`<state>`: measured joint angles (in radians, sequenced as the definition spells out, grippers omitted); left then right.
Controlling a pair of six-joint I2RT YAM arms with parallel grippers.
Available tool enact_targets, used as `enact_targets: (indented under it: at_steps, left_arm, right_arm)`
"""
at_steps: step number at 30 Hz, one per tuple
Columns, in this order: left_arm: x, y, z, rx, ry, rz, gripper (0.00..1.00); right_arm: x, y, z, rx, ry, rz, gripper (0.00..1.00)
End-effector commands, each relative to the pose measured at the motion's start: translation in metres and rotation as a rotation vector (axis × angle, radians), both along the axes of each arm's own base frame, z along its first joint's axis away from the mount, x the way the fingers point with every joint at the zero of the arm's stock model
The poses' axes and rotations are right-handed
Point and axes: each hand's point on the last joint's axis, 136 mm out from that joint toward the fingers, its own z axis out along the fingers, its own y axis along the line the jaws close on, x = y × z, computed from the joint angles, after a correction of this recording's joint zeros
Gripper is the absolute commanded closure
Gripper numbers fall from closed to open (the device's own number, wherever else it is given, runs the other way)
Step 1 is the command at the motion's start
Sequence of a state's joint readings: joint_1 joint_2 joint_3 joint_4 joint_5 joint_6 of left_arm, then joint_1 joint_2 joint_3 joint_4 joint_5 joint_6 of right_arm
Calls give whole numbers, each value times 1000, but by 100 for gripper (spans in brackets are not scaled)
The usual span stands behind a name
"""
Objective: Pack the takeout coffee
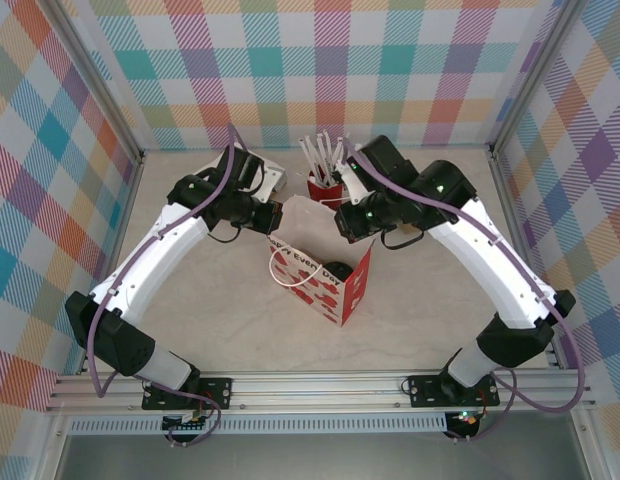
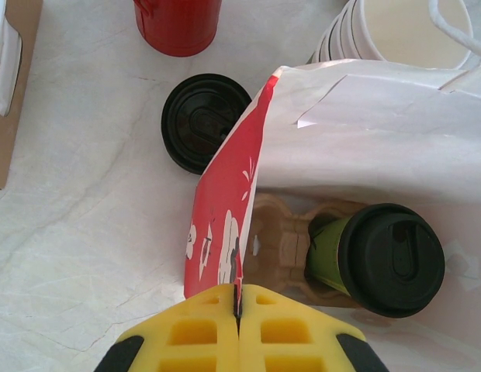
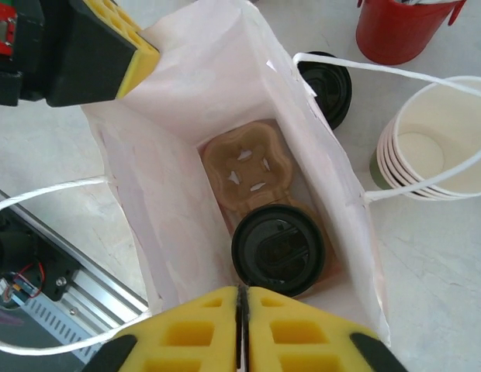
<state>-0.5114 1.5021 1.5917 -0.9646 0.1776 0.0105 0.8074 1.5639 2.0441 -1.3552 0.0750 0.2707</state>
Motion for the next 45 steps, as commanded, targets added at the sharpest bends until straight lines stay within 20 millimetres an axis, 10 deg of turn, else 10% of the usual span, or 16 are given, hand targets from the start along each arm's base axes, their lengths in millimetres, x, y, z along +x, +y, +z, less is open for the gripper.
enact_targets:
  at_steps: [1,8,24,34,45]
  left_arm:
    - [-2,-1,4,-12,-13,8,95]
    - [-1,-1,2,-13,-9,10,92]
    - [3,4,38,-59,-99,69,46]
    - [-4,42,94,-124,-286,266,16]
    - [-35,86,109,-196,-394,440,6]
  right_arm:
    - [-2,-9,20,46,-43,-15,97]
    - [0,-26,22,56,-48,-53,100]
    - [44,-86,-8,172,18,-245,91]
    - [126,-79,-20,345,-8,-303,51]
    - [226,-69,-66,349,10,-371,34]
